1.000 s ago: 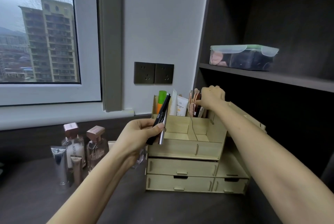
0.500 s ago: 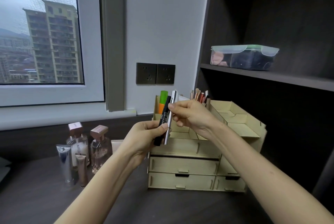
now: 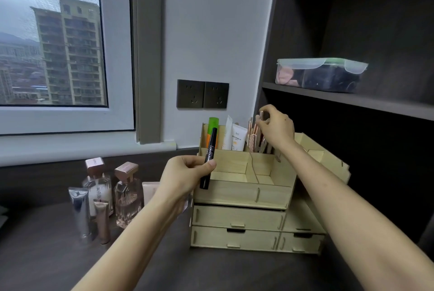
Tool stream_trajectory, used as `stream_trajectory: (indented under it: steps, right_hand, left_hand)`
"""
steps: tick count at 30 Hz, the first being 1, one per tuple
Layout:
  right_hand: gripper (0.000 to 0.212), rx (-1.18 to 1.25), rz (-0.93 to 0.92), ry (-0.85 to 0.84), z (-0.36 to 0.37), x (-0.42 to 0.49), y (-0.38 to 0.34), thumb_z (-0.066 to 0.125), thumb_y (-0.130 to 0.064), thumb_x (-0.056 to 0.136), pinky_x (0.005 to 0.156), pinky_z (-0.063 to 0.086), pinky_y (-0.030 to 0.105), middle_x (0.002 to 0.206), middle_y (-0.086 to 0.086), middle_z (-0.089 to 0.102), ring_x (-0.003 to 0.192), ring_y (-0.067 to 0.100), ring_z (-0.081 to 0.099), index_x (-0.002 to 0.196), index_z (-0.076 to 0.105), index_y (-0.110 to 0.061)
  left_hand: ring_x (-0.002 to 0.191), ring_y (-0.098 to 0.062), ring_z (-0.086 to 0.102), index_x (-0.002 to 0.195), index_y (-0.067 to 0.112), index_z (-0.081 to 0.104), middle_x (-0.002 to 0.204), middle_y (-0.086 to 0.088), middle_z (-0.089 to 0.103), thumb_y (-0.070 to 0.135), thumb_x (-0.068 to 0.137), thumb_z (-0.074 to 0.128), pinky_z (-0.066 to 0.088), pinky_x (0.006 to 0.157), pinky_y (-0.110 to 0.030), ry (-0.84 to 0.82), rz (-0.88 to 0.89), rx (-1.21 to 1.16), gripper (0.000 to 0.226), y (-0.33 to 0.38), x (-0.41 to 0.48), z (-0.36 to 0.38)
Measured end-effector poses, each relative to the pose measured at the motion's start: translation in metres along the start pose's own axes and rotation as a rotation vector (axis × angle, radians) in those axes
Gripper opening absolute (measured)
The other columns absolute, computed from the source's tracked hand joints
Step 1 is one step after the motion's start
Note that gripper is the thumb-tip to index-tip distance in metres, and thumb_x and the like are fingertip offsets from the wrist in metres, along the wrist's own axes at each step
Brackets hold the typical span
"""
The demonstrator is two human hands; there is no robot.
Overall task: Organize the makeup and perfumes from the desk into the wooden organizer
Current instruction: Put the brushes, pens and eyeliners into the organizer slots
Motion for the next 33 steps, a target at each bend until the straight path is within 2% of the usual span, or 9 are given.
stream_trajectory:
  steps: [4,9,12,14,16,19,22,27,33]
  right_hand:
    - [0.023,-0.288,-0.034,-0.080,0.008,0.004,-0.001,0.056,-0.033,0.091,0.072,0.043,0.030,0.092,0.005,0.074,0.098,0.027,0.063,0.096,0.073,-0.017]
    - [0.032,-0.668,-0.127,-0.173,0.009,-0.001,-0.015,0.042,-0.034,0.096,0.091,0.035,0.036,0.110,0.005,0.067,0.109,0.027,0.049,0.110,0.069,-0.021]
    - [0.036,-0.071,-0.118,-0.252,-0.003,-0.021,-0.040,0.045,-0.038,0.096,0.096,0.040,0.035,0.117,0.001,0.068,0.109,0.021,0.058,0.120,0.065,-0.019]
    - [0.035,0.482,-0.053,-0.542,0.001,-0.050,-0.067,0.053,-0.040,0.093,0.076,0.055,0.024,0.100,-0.003,0.073,0.090,0.009,0.068,0.117,0.064,-0.018]
    - [0.017,0.667,-0.068,-0.680,0.000,-0.072,-0.087,0.061,-0.028,0.090,0.052,0.051,0.014,0.076,-0.003,0.074,0.065,0.003,0.068,0.104,0.065,-0.019]
    - [0.015,0.679,-0.083,-0.633,-0.007,-0.074,-0.096,0.064,-0.011,0.087,0.046,0.045,0.012,0.066,-0.001,0.069,0.050,-0.002,0.061,0.101,0.066,-0.007]
    - [0.012,0.643,-0.014,-0.548,-0.016,-0.053,-0.089,0.067,-0.008,0.084,0.053,0.048,0.016,0.073,0.001,0.069,0.058,0.003,0.063,0.096,0.067,-0.007]
    - [0.042,0.326,0.034,-0.085,-0.041,0.005,-0.043,0.062,-0.004,0.081,0.075,0.052,0.038,0.090,0.013,0.063,0.082,0.026,0.063,0.120,0.050,-0.011]
    - [0.030,-0.021,-0.037,-0.056,-0.003,0.019,-0.020,0.061,-0.009,0.083,0.067,0.039,0.030,0.097,0.012,0.062,0.085,0.027,0.056,0.111,0.050,-0.009]
  left_hand:
    - [0.067,-0.017,0.054,0.096,0.003,0.068,0.070,-0.008,0.058,0.016,0.076,0.075,0.046,0.073,-0.028,0.039,0.049,-0.011,0.025,0.004,0.002,-0.001]
    - [0.046,0.001,0.055,0.089,0.004,0.067,0.051,0.008,0.061,0.014,0.074,0.076,0.043,0.062,-0.020,0.097,0.099,0.012,0.021,0.006,0.002,-0.006]
    - [0.046,0.006,0.055,0.083,0.012,0.067,0.047,0.012,0.063,0.018,0.073,0.077,0.042,0.056,-0.013,0.096,0.143,0.043,0.015,0.011,0.002,-0.005]
    - [0.049,0.004,0.056,0.079,0.017,0.066,0.049,0.012,0.065,0.020,0.073,0.077,0.043,0.054,-0.010,0.105,0.178,0.062,0.013,0.016,0.001,-0.003]
    - [0.057,-0.003,0.059,0.077,0.018,0.066,0.055,0.009,0.066,0.020,0.073,0.078,0.046,0.060,-0.015,0.113,0.203,0.073,0.013,0.021,0.001,0.003]
    - [0.067,-0.008,0.064,0.081,0.018,0.067,0.071,0.000,0.072,0.022,0.073,0.077,0.050,0.068,-0.018,0.097,0.239,0.105,0.013,0.030,0.000,0.013]
    - [0.076,-0.010,0.067,0.088,0.016,0.070,0.080,-0.002,0.074,0.025,0.075,0.076,0.051,0.074,-0.022,0.110,0.266,0.113,0.017,0.041,0.002,0.014]
    - [0.086,-0.010,0.066,0.090,0.025,0.067,0.085,0.008,0.070,0.028,0.079,0.070,0.052,0.081,-0.028,0.187,0.288,0.172,0.011,0.046,0.006,-0.004]
    - [0.070,-0.004,0.058,0.106,0.019,0.063,0.075,0.009,0.062,0.016,0.081,0.064,0.045,0.065,-0.023,0.309,0.239,0.189,0.026,0.030,0.005,-0.036]
Point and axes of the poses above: each hand's wrist, its own x-axis towards the middle knuckle, its own z-axis out of the palm, y = z × x, the point moved 8 cm from there along x, towards the middle knuckle
